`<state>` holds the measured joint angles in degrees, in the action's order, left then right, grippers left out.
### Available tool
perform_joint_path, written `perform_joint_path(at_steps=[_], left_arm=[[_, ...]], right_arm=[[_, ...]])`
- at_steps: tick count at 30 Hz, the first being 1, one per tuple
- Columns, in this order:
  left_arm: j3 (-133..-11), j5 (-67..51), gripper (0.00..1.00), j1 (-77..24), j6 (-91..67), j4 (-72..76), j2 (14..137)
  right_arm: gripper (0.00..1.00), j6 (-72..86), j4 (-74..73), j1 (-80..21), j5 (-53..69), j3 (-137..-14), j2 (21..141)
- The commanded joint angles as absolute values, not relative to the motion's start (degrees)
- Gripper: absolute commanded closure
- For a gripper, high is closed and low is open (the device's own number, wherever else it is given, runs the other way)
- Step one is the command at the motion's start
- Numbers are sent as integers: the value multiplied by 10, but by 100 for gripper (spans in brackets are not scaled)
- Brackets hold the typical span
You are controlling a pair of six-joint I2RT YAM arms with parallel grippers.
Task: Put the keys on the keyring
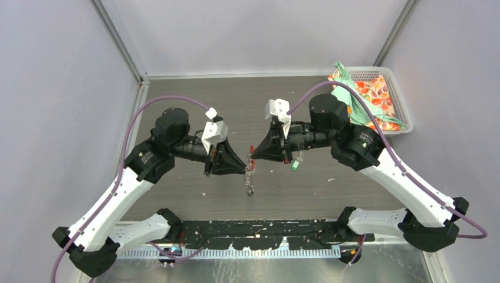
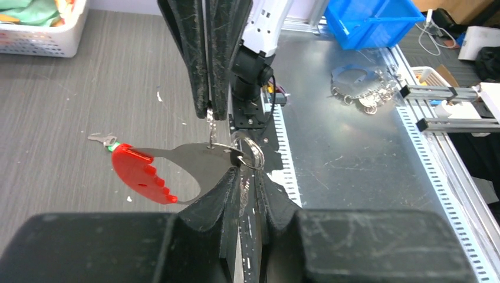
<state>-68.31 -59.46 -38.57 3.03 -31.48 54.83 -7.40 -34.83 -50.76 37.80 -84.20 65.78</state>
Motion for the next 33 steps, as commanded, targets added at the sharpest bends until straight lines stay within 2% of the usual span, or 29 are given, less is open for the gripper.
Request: perform_joint_path(at_steps=[1,8,17,26,30,33], left_arm=[[-684,-551,85,-387,26,-276,535],[-674,-499,85,-387,-3,-255,532],[-689,-588,80,-389,-54,-247,552],[-692,-587,81,-389,-30,-261,543],[-698,-576,75,-389,-31,-259,543],[-698,-566,75,-390,-30,-256,542]], right_arm=[[99,-77,-310,-506,382,-842,651],[99,-66,-239,-506,387,-789,613],[99,-33,-127,-506,392,-726,591],[99,-33,-134,-506,408,-730,604],[99,-36,-149,-506,415,-736,606],[99,-37,-162,-506,425,-740,610]])
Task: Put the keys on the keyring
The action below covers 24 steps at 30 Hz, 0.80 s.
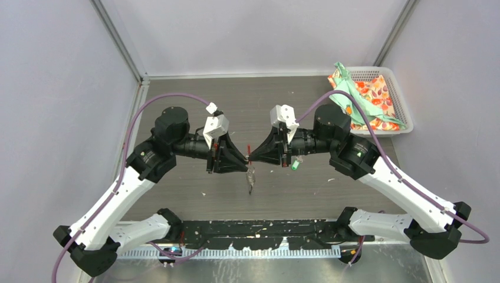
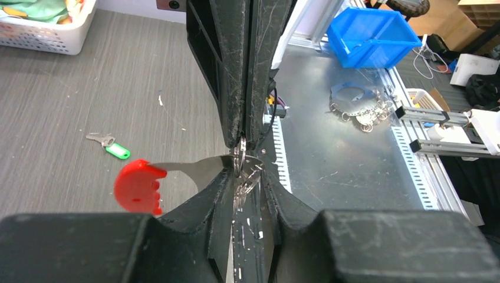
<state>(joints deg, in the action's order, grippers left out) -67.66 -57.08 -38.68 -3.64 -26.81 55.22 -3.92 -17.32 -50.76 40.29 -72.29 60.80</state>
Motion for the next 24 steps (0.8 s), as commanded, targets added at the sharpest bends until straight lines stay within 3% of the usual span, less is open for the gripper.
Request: perform_joint_path(at_steps=[1,9,12,15,20,24], left_arm=[[-697,-559,75,-390,-29,-257,541],[-699,-555,76,-388,-24,-261,543],[-702,-560,84,-389,-21,-263,545],[-700,-572,99,-389,-2,-277,544],[-689,-576,100,-389,66,-304,534],[-699,-581,100,-389,173,-335,525]], right_arm=[[99,-38,-166,-506,429,-741,611],[99,-44,-191,-506,442,-748,614],[99,-44,-192,-506,441,-748,614],[99,-44,-188,-506,440,-747,612],[99,-40,-183,-506,442,-744,607],[82,-29,-192,-506,443,-741,598]])
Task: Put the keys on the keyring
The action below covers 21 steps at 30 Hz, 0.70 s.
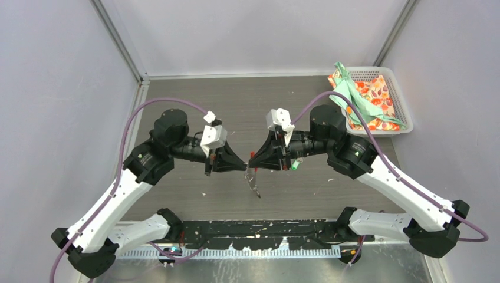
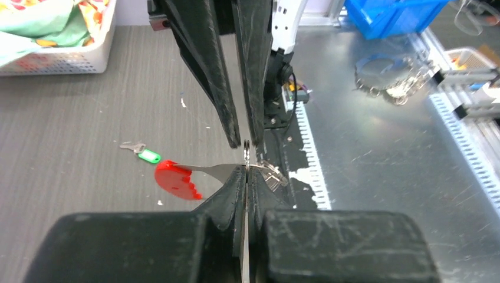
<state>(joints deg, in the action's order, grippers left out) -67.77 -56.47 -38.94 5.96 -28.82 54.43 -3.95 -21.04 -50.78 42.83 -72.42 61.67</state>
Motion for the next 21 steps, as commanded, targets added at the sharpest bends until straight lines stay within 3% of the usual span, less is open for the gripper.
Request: perform_joint_path(at_steps=[1,4,12,17,21], left_arm=[[-701,-579,99,-389,203,-340,522],[-706,-579,99,-391,305,-355,515],[-706,-590,99,-396,546,-413,495],[-697,-584,100,-403,693,-450,476],[-695,-586,100,-404,704,-454,472]], right_arm=[[77,-28,-195,-506,439,-739,593],[68,-28,-209,-506,422,-734,576],[57,23,-243,-504,313,-728,545],[37,91,-254,-497,185,-715,540],[23,127,-283,-483,91,-701,542]])
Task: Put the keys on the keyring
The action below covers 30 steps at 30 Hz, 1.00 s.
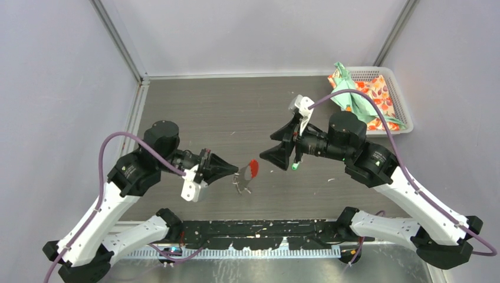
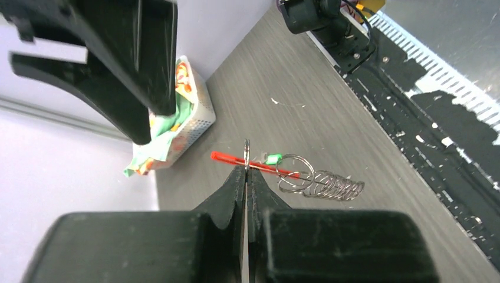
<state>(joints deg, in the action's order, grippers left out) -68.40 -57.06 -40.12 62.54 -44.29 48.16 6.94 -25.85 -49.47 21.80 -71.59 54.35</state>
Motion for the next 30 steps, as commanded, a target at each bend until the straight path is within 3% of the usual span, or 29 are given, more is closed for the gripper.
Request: perform_joint_path(at_steps=[1,8,12,15,20,24,30], left_arm=[[-694,-588,100,-405,696,-453,471],[-693,-584,100,-404,477,-404,485],[-689,-555,100,-412,506,-418,480],[-704,-521,100,-430,624,-500,491],[-735,-375,100,-495,707,-584,524],[-770,-263,100,-541,677,-600,560],[-785,-184,100,-573,649,-601,581]], right_arm=[[21,139,-286,-480,64,-693,542],[18,222,-300,-399,-17,-608,527],[19,233,-252,-368,-45,-512,482],[20,233,-213,-363,-50,-456,452],[21,237,-250,-357,-80,-461,474],[21,227,-215,-357,-41,-461,486],[21,196,-167,-357,19,-489,529]])
